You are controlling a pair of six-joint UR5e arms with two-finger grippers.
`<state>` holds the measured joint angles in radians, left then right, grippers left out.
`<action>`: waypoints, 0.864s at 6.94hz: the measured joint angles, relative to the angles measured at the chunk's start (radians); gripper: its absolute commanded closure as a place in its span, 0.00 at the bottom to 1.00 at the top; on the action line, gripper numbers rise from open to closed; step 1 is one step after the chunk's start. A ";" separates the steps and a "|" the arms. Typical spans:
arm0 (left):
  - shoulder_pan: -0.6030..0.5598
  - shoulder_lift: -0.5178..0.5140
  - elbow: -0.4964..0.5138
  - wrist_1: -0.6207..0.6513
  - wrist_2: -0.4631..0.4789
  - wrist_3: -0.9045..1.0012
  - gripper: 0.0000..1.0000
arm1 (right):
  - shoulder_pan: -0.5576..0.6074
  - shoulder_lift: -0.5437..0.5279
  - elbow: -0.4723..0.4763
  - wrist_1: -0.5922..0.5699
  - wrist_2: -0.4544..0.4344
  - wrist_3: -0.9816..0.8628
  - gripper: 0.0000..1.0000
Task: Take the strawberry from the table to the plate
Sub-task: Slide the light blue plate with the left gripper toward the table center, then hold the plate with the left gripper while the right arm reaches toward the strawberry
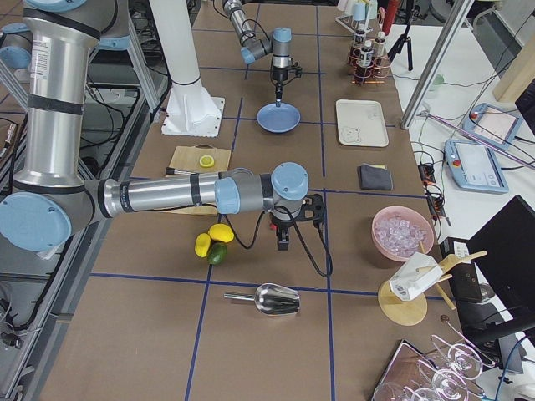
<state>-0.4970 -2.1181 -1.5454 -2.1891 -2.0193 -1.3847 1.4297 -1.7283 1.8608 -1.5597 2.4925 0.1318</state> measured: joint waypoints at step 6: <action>-0.004 0.020 -0.003 0.000 0.003 0.008 0.23 | -0.058 0.002 0.005 0.002 0.001 0.006 0.00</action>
<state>-0.5011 -2.0983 -1.5481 -2.1889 -2.0160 -1.3766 1.3715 -1.7261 1.8662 -1.5573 2.4936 0.1377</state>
